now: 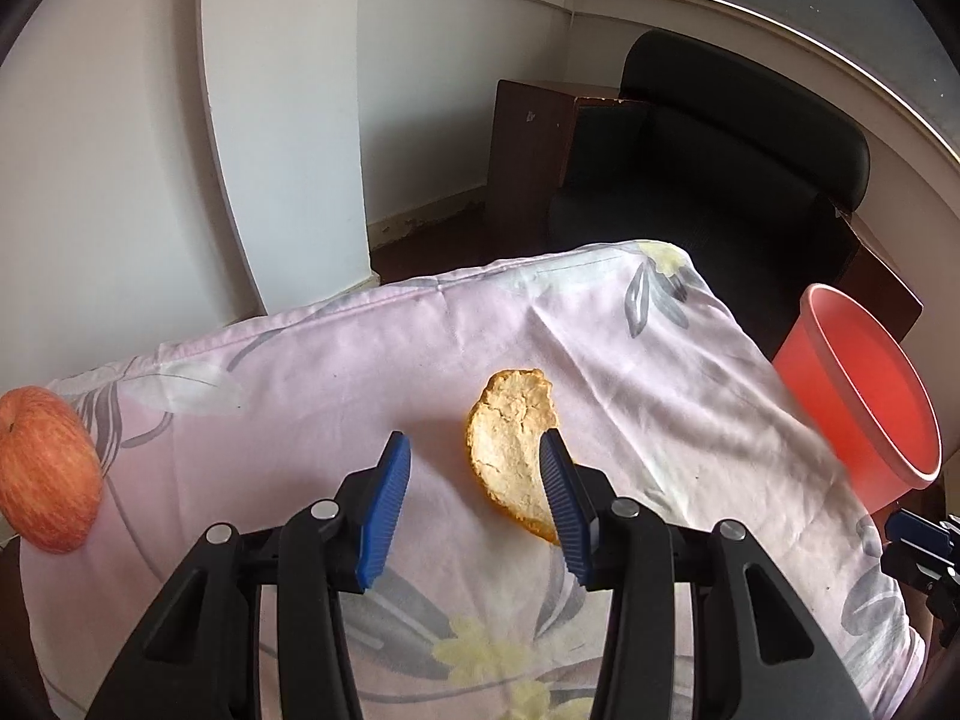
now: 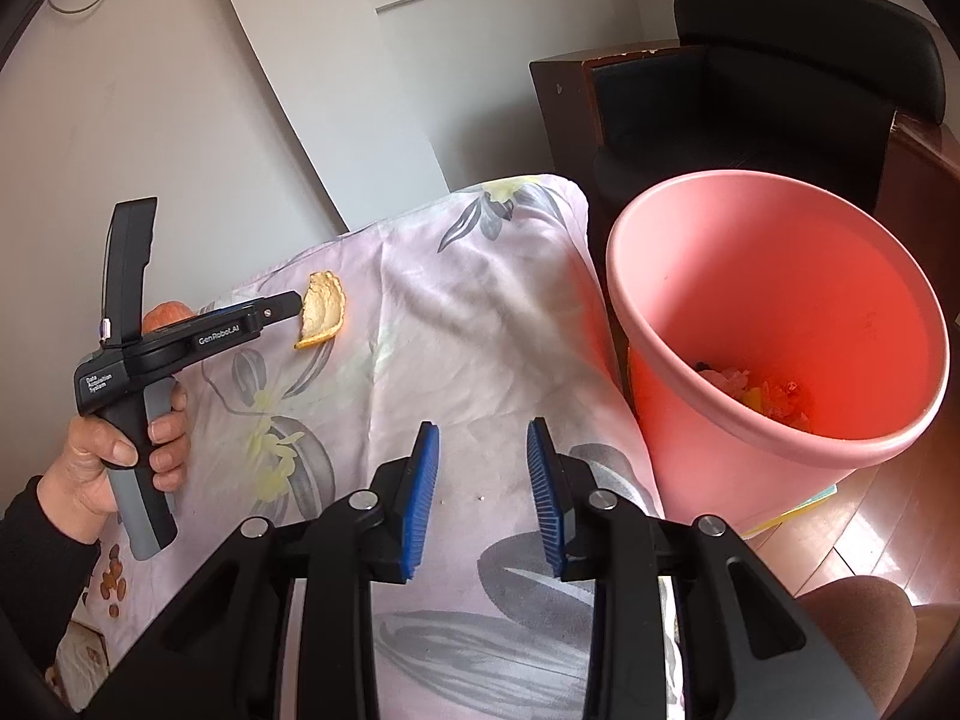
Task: Collect trash
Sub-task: 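Move the left tool to the yellow dried peel and close on it, then lift the yellow peel with the left tool and carry it over the bucket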
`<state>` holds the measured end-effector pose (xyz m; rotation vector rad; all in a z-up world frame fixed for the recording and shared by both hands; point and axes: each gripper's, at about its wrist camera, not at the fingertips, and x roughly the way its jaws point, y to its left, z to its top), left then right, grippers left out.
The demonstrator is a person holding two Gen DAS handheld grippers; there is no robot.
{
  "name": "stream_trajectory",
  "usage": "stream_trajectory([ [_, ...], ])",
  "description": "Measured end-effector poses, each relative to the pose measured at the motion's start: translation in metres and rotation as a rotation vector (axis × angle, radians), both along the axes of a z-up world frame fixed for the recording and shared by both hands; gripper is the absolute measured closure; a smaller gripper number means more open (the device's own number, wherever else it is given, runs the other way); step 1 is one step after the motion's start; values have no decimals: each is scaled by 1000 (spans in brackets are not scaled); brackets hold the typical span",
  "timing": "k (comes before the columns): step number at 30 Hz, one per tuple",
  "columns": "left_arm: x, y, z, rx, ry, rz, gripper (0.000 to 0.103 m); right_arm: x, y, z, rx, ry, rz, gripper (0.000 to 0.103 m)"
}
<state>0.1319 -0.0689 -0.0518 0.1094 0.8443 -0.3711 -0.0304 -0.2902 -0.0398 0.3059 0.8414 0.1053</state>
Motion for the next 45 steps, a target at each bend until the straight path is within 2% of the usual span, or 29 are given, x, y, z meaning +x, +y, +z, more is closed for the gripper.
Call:
stream_trajectory([
  [6,12,-17,-10,8,3,-30,60,0,-1,-1,-10,7,-7,72],
  [12,7,-19,-12,-14,12,-14,91,1,-1,-3,-3,8,-16,72],
  [15,1,-14,-11,-26,9,-2,98,0,-1,-3,4,6,-9,72],
  [22,-21,-7,9,-73,-26,3,100,-7,0,1,16,-7,-2,72],
  [33,-63,-15,67,-148,-127,-44,101,-20,-4,11,37,-41,-8,72],
  [39,-82,-43,87,-178,-151,-114,101,-26,-11,14,46,-58,-26,72],
  [45,-97,-83,95,-192,-156,-191,101,-36,-29,18,45,-75,-72,72],
])
